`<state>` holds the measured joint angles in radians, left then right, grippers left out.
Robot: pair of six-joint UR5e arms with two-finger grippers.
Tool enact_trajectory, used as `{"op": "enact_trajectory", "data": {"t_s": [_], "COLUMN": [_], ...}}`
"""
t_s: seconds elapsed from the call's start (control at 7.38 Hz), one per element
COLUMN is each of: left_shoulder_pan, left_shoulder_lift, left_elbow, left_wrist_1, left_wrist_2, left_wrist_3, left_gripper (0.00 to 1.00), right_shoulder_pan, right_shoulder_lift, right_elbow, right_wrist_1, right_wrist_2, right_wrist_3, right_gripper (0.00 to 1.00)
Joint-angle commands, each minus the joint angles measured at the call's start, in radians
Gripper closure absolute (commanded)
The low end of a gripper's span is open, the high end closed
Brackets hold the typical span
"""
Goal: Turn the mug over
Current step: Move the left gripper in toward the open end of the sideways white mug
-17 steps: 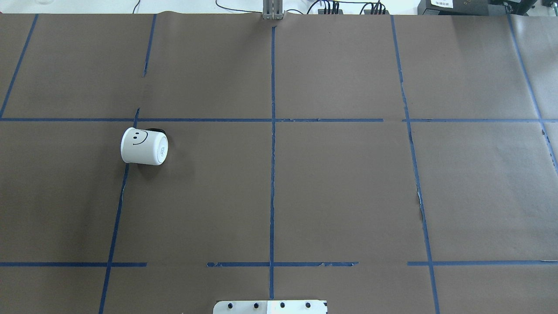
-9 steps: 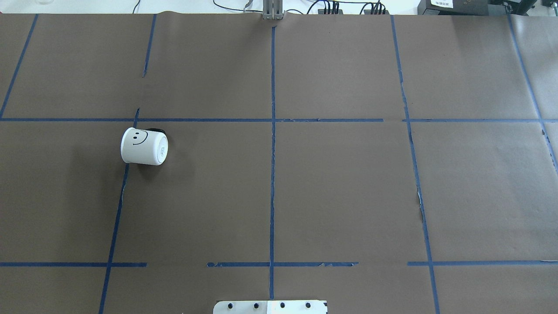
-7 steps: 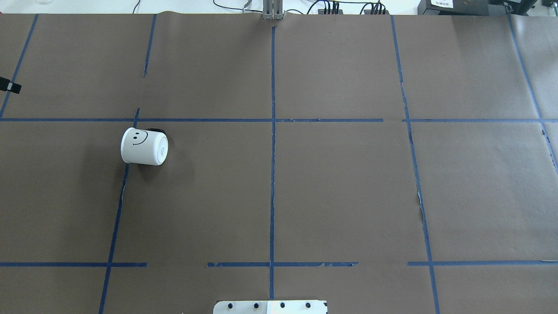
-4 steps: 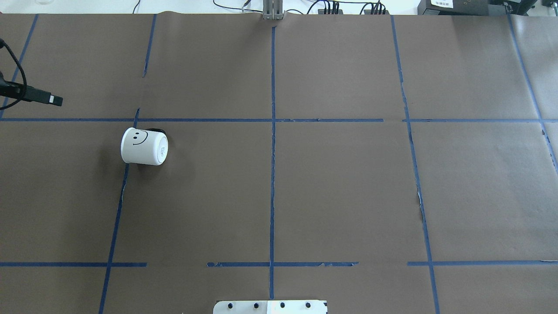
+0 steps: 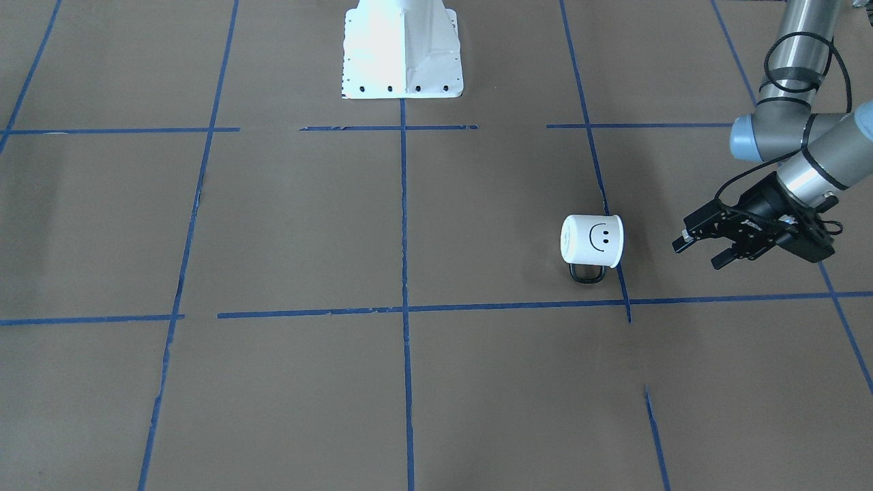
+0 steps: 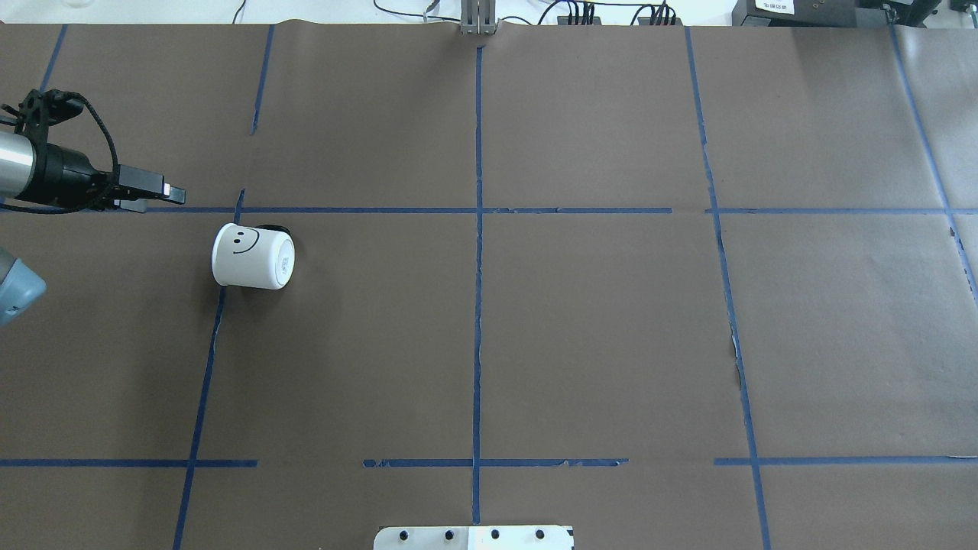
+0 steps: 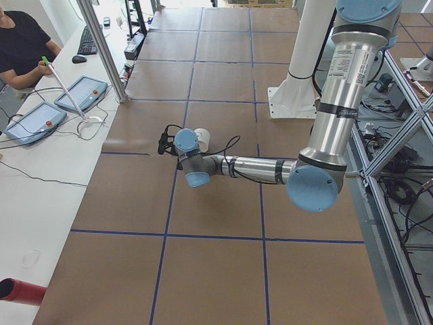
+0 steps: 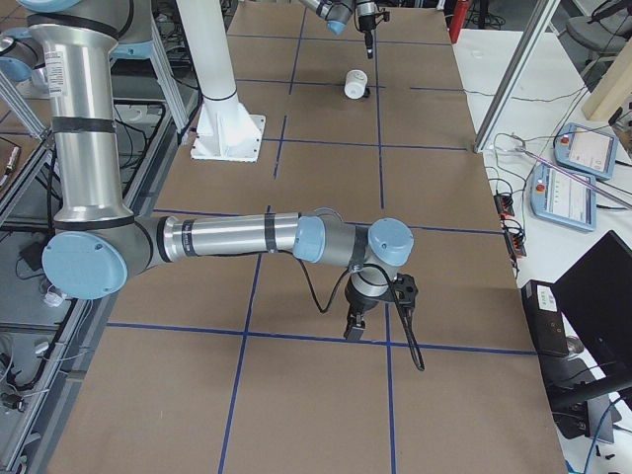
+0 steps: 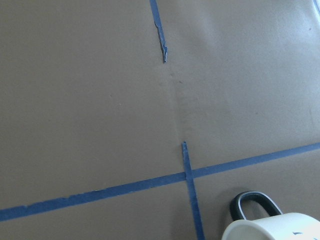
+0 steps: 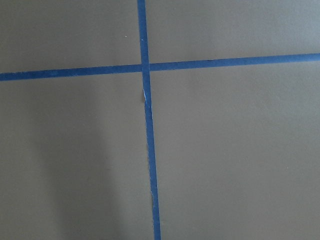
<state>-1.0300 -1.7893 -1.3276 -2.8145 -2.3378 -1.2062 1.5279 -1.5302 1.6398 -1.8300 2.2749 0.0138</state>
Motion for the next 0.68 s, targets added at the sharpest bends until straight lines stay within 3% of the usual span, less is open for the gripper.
{"op": "enact_trajectory", "data": {"t_s": [0.0, 0.41, 0.54], "left_shoulder_pan": [0.005, 0.019, 0.081], "left_shoulder_lift": [-0.010, -0.010, -0.005], "left_elbow": [0.062, 0.114, 0.114], "left_wrist_1": [-0.167, -0.372, -0.454], "left_wrist_2": [0.000, 0.032, 0.140], "left_wrist_3": [-0.238, -0.456, -0.508], "left_gripper": [0.00, 0.00, 0.00], "right_shoulder_pan": [0.000, 0.000, 0.000], "right_shoulder_lift": [0.001, 0.001, -0.001], "right_elbow": [0.000, 0.000, 0.000], "right_wrist_1": [0.000, 0.000, 0.000], "right_wrist_2": [0.000, 0.000, 0.000], "right_wrist_3": [0.000, 0.000, 0.000], "right_gripper": [0.00, 0.00, 0.00]}}
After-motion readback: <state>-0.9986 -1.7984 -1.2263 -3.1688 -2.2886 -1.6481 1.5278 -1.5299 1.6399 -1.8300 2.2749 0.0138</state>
